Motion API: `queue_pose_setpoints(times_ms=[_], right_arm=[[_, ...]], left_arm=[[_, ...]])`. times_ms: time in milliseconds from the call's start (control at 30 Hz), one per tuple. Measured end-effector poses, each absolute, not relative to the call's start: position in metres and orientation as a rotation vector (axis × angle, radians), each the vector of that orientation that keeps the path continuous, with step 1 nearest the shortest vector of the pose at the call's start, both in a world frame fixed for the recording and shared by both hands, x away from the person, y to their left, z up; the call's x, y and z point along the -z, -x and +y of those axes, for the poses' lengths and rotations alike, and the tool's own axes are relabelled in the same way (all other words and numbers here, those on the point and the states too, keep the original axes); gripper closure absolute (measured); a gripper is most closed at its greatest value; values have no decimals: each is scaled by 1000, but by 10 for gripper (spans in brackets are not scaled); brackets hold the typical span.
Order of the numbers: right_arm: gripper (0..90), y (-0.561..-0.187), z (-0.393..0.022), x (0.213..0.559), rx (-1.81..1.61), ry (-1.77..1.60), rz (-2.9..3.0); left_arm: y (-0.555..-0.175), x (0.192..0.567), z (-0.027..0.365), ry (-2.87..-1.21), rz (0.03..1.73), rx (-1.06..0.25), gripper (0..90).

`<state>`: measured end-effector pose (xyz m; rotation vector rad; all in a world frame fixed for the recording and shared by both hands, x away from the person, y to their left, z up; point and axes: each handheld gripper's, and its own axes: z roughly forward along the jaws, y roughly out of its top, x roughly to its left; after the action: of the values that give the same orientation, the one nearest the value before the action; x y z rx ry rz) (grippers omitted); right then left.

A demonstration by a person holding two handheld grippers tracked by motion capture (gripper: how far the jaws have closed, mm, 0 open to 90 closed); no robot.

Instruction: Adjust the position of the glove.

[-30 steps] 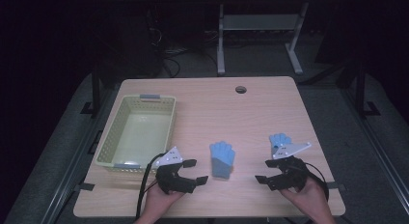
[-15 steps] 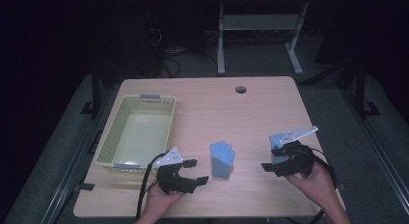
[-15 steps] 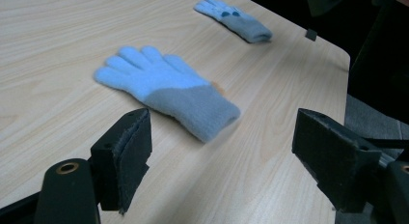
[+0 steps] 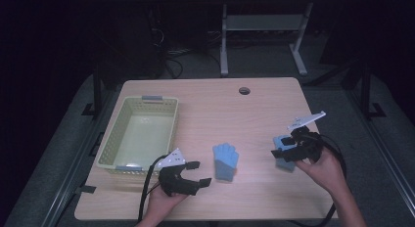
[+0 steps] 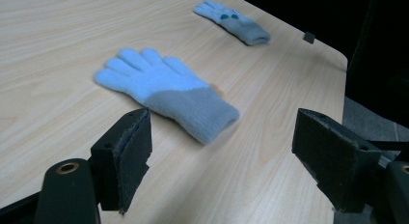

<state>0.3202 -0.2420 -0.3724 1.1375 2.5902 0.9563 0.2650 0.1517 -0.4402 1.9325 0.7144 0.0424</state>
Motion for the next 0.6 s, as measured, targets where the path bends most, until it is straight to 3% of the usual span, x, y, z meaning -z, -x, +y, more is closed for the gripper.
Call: queue_pose_setpoints(times_ms=[600], right_arm=[[392, -362, -269, 394, -817, -1320, 2572]], left_arm=[[-266, 440, 152, -1931, 714, -42, 218]])
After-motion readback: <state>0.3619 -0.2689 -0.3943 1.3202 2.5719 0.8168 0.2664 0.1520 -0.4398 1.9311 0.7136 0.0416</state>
